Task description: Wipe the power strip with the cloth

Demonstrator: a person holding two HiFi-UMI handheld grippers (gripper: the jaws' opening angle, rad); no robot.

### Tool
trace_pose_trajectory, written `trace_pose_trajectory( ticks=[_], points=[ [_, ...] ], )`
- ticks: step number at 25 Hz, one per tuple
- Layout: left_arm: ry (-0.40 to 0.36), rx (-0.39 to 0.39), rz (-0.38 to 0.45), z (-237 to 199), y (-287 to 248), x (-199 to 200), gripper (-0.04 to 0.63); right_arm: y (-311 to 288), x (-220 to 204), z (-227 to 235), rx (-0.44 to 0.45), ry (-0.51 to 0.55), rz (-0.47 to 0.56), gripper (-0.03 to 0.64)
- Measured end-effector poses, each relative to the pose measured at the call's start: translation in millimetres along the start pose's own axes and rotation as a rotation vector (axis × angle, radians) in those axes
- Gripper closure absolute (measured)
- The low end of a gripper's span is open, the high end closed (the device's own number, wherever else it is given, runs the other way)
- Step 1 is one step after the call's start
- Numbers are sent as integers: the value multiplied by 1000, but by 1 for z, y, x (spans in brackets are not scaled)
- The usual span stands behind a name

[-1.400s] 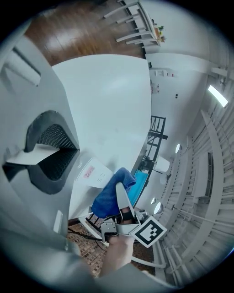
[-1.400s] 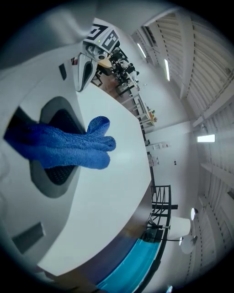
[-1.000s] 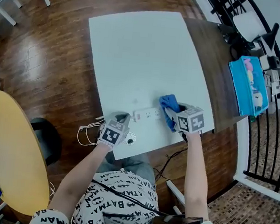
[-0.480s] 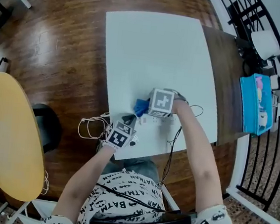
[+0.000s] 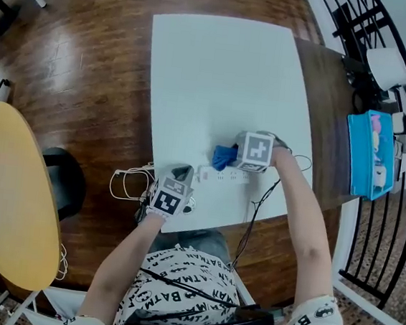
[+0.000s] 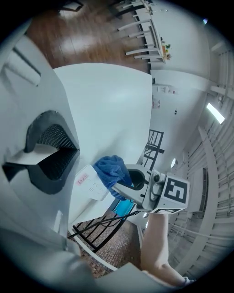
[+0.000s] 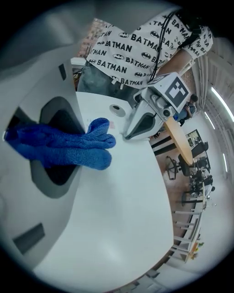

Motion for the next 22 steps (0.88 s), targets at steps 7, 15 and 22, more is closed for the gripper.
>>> trace_pose_trajectory(
  ticks=[7, 15, 22],
  points=[
    [-20, -5, -13, -1, -3, 4, 594, 24, -95, 9, -130, -188, -9, 465],
    [-55, -72, 3, -5, 2, 9, 594, 40, -99, -73, -257, -450, 408, 464],
    [-243, -315, 40, -1, -2, 25, 594, -20, -39, -169, -190, -605, 532, 463]
  ],
)
Point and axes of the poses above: the fingertips, and each gripper's own axes: y backward along the fingers, z to its right, x out of its top, the point moved 10 cm from there along y, backward along the fingers, and after that the axes turned 11 degrees about -y, right-handed, at the moved point
